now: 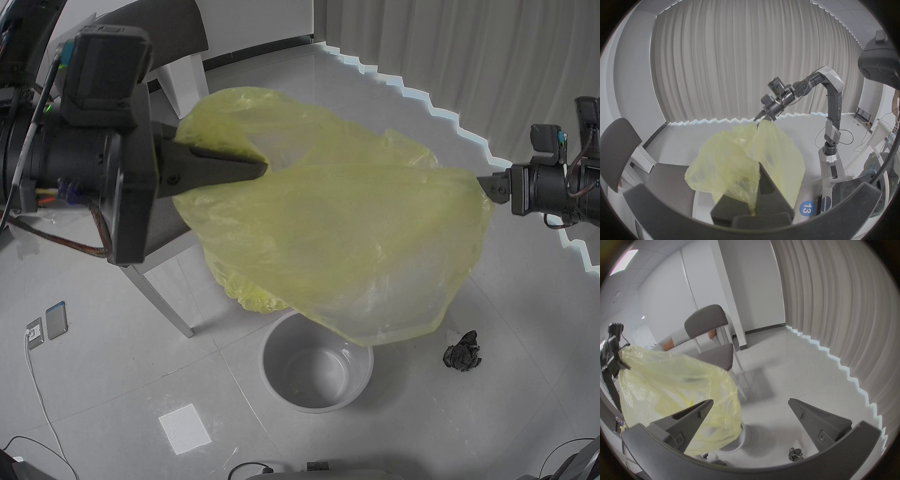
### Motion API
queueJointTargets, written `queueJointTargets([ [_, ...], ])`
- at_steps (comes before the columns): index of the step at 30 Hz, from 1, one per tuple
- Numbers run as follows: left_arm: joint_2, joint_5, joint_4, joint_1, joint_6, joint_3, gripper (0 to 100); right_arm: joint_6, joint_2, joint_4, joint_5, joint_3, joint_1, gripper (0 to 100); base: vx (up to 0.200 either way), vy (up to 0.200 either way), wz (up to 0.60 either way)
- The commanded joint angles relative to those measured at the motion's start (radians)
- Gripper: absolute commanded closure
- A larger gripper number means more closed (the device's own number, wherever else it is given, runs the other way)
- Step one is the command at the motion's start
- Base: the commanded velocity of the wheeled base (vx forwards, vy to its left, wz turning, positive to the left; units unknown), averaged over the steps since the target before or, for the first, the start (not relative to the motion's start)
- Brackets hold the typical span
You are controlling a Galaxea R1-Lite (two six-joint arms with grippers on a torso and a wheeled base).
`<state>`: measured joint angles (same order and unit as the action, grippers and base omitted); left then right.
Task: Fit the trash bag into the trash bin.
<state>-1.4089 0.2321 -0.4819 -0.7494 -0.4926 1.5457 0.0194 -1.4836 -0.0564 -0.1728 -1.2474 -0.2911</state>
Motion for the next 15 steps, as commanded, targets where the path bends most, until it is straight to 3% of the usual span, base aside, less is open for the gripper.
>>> queueJointTargets([
  [1,-0.019,0.000,0.000,-0.011,0.000,0.024,100,0.001,-0.014,0.001,-0.001,0.056,-0.020,0,0.000,0.000,0.00],
  [7,-0.030,0.000,0.022,-0.018,0.000,0.042,100,-0.009,-0.029,-0.005,-0.001,0.074,-0.040,0,0.000,0.000,0.00],
  [15,-0.031,0.000,0.029,-0.016,0.000,0.045,100,-0.056,-0.003,-0.007,-0.051,0.151,-0.099,0,0.000,0.000,0.00],
])
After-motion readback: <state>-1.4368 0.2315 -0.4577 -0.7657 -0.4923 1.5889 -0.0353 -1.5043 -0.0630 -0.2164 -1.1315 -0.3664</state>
